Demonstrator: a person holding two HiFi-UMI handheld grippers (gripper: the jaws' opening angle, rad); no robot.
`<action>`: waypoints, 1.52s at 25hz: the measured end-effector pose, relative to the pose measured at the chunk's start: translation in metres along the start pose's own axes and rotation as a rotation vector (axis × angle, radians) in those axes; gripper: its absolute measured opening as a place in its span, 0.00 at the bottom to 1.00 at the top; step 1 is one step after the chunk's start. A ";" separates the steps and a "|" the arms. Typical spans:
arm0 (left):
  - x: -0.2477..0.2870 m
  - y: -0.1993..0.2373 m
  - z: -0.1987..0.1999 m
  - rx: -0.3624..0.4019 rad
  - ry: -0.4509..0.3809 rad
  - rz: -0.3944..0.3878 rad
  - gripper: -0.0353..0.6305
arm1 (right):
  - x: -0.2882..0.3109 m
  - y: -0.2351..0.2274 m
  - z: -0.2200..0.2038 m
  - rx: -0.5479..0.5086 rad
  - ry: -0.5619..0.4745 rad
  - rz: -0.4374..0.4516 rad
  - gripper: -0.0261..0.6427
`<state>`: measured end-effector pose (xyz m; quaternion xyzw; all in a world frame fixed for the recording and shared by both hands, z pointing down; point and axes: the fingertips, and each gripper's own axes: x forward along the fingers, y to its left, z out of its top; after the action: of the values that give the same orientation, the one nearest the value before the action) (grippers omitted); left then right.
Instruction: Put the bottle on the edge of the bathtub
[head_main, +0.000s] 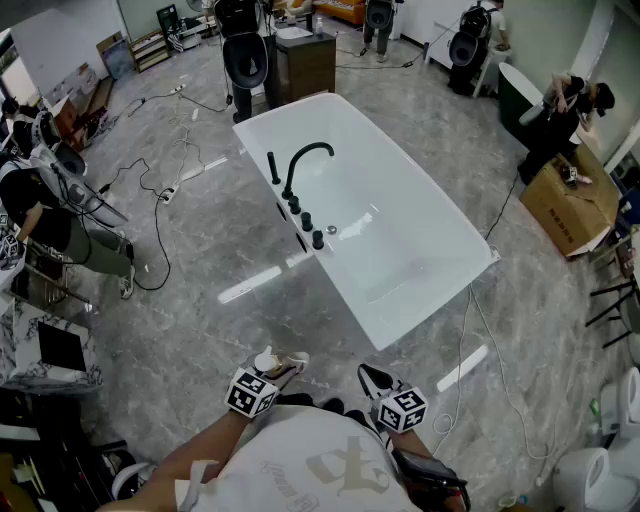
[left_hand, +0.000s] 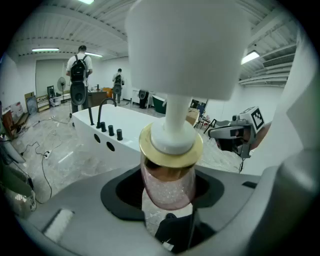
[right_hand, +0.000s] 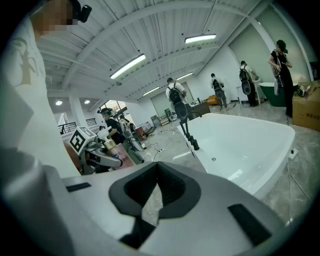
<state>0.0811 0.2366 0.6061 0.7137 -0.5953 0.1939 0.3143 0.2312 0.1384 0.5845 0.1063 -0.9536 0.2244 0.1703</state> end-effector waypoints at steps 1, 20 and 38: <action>-0.005 0.003 0.000 0.009 -0.005 0.000 0.38 | 0.003 0.006 0.001 -0.002 -0.005 0.002 0.05; -0.077 0.013 -0.043 -0.032 -0.017 0.027 0.38 | 0.026 0.089 -0.025 -0.007 -0.007 0.056 0.05; -0.122 0.058 -0.074 -0.069 -0.047 0.011 0.38 | 0.071 0.130 -0.035 -0.005 0.045 -0.008 0.05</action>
<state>0.0054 0.3700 0.5930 0.7034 -0.6127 0.1582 0.3237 0.1398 0.2598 0.5896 0.1046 -0.9497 0.2235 0.1927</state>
